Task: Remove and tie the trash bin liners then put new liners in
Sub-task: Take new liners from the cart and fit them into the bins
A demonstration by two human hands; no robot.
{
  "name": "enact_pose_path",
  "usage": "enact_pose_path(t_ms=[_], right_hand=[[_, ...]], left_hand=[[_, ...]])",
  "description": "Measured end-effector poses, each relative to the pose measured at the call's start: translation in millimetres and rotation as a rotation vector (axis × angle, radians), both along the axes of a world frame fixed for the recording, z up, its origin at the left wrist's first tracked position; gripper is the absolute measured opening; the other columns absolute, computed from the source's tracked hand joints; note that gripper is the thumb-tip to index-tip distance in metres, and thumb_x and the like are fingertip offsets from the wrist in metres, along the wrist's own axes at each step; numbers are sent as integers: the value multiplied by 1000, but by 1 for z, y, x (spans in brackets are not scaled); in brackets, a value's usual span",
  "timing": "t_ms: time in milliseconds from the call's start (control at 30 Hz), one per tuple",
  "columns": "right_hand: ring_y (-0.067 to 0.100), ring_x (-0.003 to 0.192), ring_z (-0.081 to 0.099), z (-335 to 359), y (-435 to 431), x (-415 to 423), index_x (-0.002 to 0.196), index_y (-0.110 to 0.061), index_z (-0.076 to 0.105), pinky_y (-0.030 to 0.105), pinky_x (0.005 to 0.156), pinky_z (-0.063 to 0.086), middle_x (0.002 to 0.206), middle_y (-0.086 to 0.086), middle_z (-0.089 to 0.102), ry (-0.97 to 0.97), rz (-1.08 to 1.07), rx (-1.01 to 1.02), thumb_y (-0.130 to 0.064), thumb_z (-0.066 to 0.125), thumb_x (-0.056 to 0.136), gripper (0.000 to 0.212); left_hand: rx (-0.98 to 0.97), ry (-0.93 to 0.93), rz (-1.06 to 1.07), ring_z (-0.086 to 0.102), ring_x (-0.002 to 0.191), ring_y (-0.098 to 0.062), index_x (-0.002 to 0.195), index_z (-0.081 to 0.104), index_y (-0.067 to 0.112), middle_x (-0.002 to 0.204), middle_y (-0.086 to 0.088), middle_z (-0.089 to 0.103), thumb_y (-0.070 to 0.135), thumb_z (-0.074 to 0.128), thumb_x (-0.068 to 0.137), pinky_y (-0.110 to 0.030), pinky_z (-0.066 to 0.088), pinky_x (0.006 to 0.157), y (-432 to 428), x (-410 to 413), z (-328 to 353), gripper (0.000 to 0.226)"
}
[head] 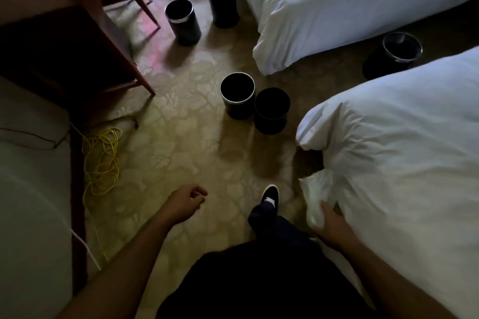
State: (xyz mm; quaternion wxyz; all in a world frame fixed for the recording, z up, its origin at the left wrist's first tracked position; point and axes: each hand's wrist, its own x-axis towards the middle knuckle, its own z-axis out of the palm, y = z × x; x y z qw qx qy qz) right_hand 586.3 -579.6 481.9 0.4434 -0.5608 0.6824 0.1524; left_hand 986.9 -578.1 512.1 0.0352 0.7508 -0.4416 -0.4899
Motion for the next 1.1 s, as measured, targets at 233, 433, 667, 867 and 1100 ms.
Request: enact_pose_path(t_ms=[233,433,667,867,1100], right_hand=[[23,135,47,29,-183,74,158,-17,22,28,107,35,150,6,46,-236,180,-93,-28,68,95,79],[27,140,46,41,-311,144,160,-37,18,39,112,41,157,4,43,-372,301,-85,-38,71,89,89],[27,136,48,39,-432,163,159,-31,20,33,107,40,154,5,46,-248,311,-16,-24,69,93,82],[31,132,52,46,-498,116,155,-25,34,40,109,42,150,10,50,-3,189,4,-26,64,97,66],[33,128,53,51,-576,52,149,-17,41,46,108,44,144,14,53,60,23,87,-20,70,93,64]], left_hand=[[86,-84,157,71,76,-19,93,68,21,92,-8,73,11,60,93,-26,49,59,-59,53,-8,14],[167,-62,258,69,76,-21,97,70,16,91,-7,72,8,60,94,-26,47,59,-114,83,-18,13],[169,-6,240,69,79,-24,93,67,18,95,-8,72,10,57,96,-26,47,60,-257,110,-45,13],[98,95,109,69,85,-21,98,68,20,97,-3,71,14,59,95,-26,49,64,-407,103,-35,12],[14,118,36,70,84,-17,103,69,21,97,0,71,18,60,96,-32,55,71,-522,100,-32,12]])
